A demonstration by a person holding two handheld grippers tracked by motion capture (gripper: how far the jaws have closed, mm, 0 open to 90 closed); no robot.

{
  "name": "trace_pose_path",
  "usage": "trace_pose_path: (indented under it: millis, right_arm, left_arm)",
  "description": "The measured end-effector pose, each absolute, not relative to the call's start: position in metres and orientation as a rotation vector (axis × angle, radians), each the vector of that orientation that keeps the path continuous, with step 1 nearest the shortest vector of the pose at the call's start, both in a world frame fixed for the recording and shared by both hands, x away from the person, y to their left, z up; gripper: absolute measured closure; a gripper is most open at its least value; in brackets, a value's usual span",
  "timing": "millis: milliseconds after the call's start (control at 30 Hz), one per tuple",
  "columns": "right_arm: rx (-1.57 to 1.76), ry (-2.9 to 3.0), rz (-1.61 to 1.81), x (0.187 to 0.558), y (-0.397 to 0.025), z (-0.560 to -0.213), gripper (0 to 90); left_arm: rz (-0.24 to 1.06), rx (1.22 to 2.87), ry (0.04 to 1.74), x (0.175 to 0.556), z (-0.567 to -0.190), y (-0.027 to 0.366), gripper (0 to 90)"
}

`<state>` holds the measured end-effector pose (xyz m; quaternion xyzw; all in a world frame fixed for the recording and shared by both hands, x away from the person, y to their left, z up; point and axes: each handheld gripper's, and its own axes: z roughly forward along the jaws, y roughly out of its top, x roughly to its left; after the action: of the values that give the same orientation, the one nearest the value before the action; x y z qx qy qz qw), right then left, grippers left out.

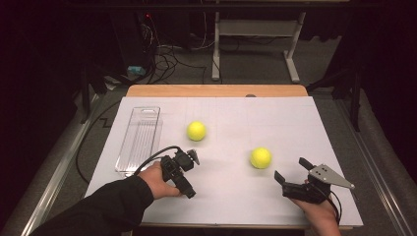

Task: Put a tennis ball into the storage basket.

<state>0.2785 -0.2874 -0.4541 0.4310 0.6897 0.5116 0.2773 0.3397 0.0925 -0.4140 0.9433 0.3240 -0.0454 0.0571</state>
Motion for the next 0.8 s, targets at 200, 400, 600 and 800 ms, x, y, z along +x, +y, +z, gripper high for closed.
trace_pose_path:
  millis: [200,400,600,800]
  right_arm:
    - [1.136,1.877,1.340,0.280,-0.283,-0.455,0.0]
    - [1.119,1.912,1.289,0.290,-0.269,-0.450,0.0]
    - [1.132,2.001,1.192,0.318,-0.249,-0.451,0.0]
    - [1.170,2.085,1.082,0.343,-0.231,-0.456,0.0]
  left_arm:
    - [-0.133,2.863,0.986,0.341,-0.414,0.091,0.6]
    - [-0.129,2.854,0.978,0.343,-0.413,0.090,0.6]
    - [-0.129,2.855,0.973,0.343,-0.410,0.088,0.6]
    - [-0.127,2.855,0.964,0.343,-0.409,0.087,0.6]
